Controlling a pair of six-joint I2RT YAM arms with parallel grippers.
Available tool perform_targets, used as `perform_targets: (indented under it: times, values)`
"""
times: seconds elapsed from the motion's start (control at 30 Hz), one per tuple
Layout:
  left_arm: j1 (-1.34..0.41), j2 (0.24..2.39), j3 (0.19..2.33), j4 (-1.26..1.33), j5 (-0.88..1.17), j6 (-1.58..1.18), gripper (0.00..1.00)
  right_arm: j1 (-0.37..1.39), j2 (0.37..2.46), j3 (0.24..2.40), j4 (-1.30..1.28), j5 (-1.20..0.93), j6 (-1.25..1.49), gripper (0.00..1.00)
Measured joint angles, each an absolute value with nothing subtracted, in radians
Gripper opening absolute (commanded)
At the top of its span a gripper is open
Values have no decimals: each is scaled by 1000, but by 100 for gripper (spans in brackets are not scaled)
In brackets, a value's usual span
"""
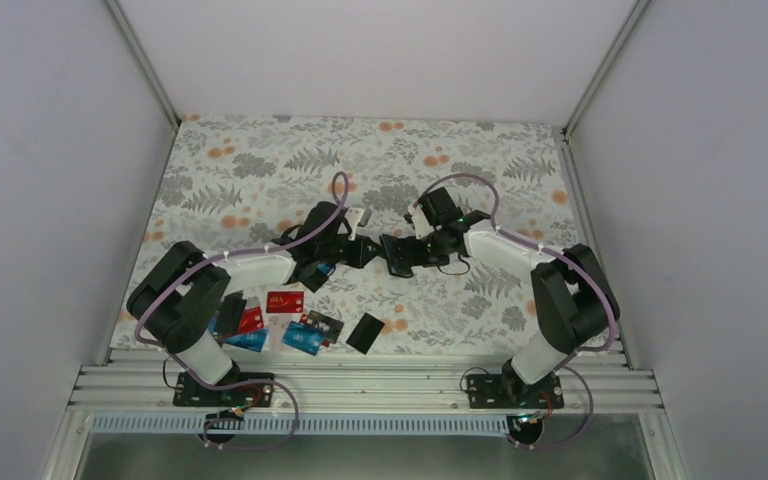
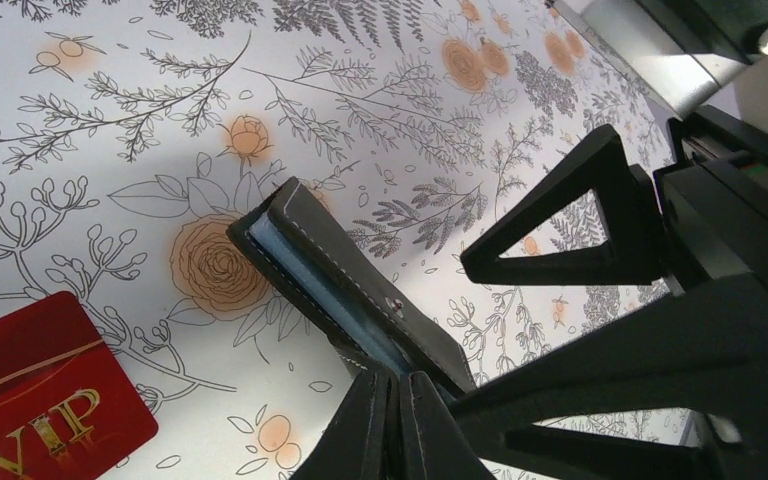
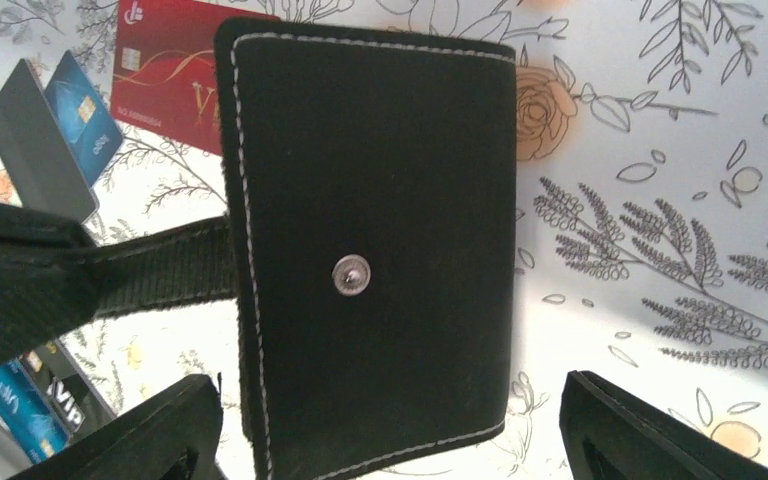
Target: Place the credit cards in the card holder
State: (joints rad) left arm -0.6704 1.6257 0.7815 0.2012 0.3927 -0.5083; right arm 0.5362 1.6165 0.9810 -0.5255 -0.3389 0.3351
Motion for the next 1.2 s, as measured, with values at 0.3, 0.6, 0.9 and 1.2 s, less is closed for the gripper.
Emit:
perform_targets:
  times: [0.3,0.6,0.9,1.2]
  values:
    - [-681,1623,781,193,388,-505,2,546,1670,1002,-526,-290,337,61]
    - [-683,1620,781,183,369,-501,2,551,1652,1007,-542,-206,359,49]
    - [-683,1610,781,164,366,-486,2,550,1639,1016,-550,-161,362,53]
    - [-683,1598,780,152,351,-483,2,523,1640,1031,-541,-263,350,62]
